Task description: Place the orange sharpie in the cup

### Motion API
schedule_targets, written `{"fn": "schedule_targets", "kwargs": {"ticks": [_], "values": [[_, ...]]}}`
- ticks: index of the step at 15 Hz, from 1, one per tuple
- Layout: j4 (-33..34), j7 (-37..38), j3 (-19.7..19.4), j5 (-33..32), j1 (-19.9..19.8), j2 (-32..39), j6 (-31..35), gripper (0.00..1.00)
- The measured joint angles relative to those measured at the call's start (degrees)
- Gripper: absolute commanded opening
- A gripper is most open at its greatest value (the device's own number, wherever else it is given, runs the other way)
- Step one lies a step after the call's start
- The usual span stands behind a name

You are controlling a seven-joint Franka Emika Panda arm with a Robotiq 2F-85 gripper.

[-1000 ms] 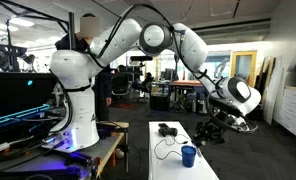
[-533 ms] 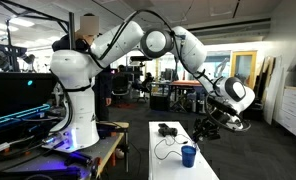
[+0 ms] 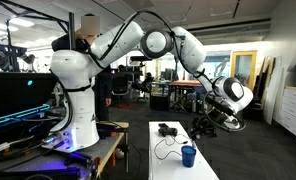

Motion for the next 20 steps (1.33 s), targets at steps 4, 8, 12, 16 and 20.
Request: {"fn": "schedule_targets", "kwargs": {"ticks": [4, 8, 12, 16, 20], "values": [[0.0, 0.0, 0.0, 1.2, 0.0, 0.2, -0.8, 0.06], [-0.1, 0.0, 0.0, 2.4, 0.0, 1.1, -2.3, 0.06], [0.0, -0.1, 0.3, 2.7, 0.0, 2.7, -3.3, 0.06], [0.2, -0.3, 0.7, 2.7, 0.0, 3.8, -3.7, 0.06], [0.9, -0.6, 0.9, 2.5, 0.2, 4.0, -4.5, 0.06]]}}
